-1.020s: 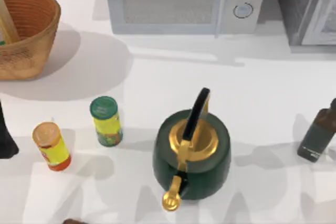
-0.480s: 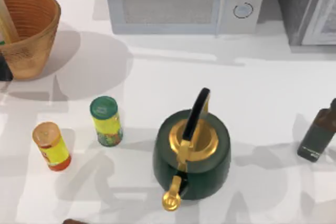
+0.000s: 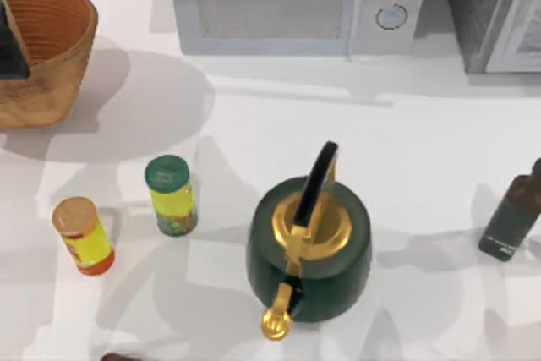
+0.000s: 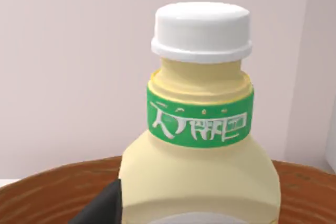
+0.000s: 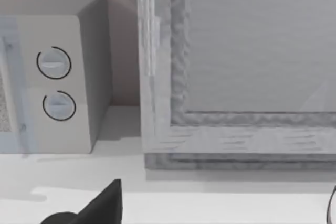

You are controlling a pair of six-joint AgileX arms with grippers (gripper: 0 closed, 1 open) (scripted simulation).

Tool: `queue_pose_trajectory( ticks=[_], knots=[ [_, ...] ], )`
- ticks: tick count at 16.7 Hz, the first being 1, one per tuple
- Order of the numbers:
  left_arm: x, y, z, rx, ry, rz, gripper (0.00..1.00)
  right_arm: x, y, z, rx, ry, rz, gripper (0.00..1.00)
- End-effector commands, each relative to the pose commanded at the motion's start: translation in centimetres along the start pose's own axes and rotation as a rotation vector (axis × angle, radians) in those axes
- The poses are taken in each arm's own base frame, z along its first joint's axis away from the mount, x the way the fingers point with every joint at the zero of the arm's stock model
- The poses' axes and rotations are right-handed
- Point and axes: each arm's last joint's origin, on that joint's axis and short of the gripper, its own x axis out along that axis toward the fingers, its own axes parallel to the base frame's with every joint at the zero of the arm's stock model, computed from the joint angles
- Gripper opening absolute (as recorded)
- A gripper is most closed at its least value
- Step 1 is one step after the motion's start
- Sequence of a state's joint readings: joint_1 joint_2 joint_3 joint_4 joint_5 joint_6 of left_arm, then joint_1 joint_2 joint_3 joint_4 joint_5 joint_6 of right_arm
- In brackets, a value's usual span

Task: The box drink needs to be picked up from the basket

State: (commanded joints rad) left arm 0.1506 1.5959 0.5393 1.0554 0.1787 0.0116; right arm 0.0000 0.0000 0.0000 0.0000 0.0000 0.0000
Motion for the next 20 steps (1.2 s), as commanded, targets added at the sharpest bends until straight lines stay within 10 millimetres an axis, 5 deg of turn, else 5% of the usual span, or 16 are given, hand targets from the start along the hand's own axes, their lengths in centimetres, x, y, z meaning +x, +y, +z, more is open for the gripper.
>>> queue_pose_trajectory(
  ticks=[7,15,20],
  knots=[
    [3.6,1.6,-4.8,0.001,0.009,0.001,1.0,0.0,0.0,0.0,0.0,0.0,0.0,1.0],
    [3.9,1.6,-4.8,0.005,0.001,0.0,1.0,0.0,0.0,0.0,0.0,0.0,0.0,1.0],
    [6.5,1.7,-5.1,0.001,0.01,0.001,1.0,0.0,0.0,0.0,0.0,0.0,0.0,1.0]
  ],
)
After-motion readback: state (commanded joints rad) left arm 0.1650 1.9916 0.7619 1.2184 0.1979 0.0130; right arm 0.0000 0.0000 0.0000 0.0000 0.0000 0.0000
